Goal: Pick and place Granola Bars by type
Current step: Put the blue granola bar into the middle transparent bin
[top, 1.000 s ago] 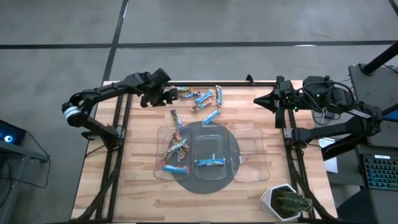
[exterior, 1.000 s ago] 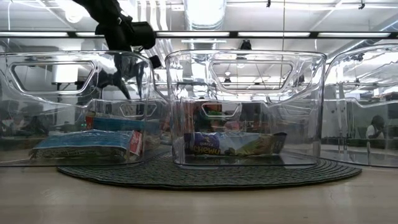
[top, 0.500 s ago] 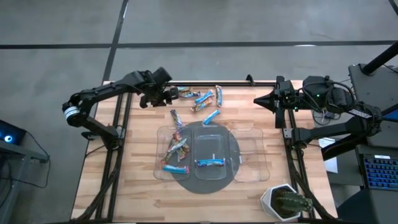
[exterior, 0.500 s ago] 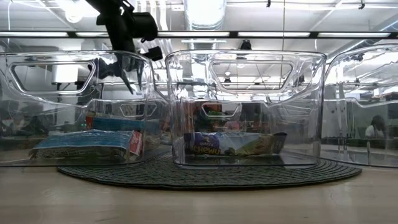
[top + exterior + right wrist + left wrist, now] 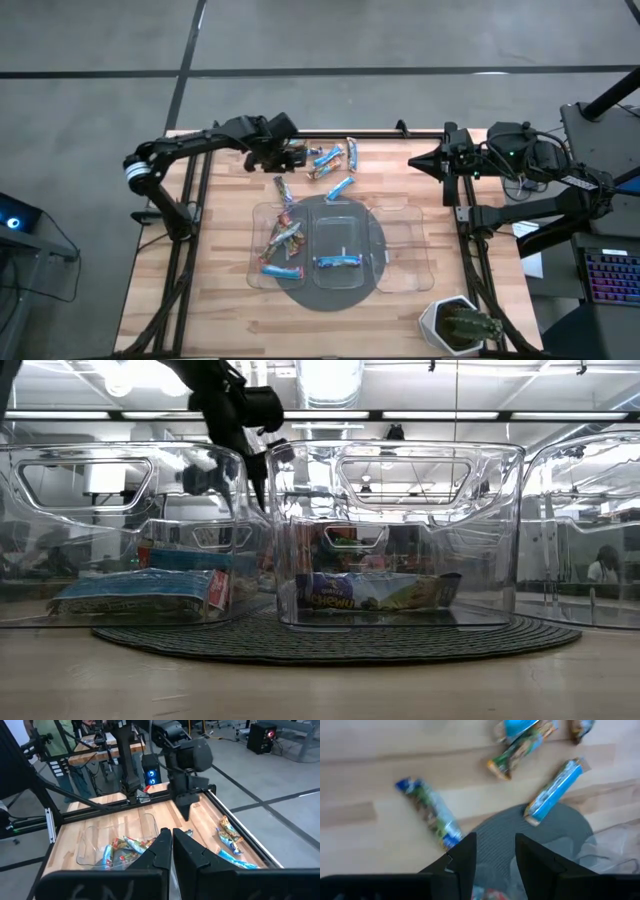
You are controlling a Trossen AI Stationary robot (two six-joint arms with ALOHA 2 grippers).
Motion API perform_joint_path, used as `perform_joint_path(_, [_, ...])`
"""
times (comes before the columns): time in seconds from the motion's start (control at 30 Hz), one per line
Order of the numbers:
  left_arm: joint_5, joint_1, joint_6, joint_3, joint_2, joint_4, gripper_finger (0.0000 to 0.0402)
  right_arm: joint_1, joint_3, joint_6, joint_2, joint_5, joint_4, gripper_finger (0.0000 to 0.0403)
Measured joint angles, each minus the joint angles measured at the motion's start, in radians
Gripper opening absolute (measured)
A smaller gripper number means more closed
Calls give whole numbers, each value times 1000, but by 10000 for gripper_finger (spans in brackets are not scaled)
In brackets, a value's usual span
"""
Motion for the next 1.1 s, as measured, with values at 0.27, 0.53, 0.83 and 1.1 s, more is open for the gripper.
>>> perform_joint_path(0.27, [0,6,77,181,135,-131,126,0,0,3,0,-4,-5,9])
perform_joint_path(0.53, [0,7,137,331,242,-301,189,0,0,3,0,-4,-7,9])
perform_joint_path(0.83, [-47,4,137,293,253,-373,227,0,0,3,0,-4,-7,9])
perform_joint_path(1.1, [-131,-19,90,242,248,-342,227,0,0,4,0,-4,-7,9])
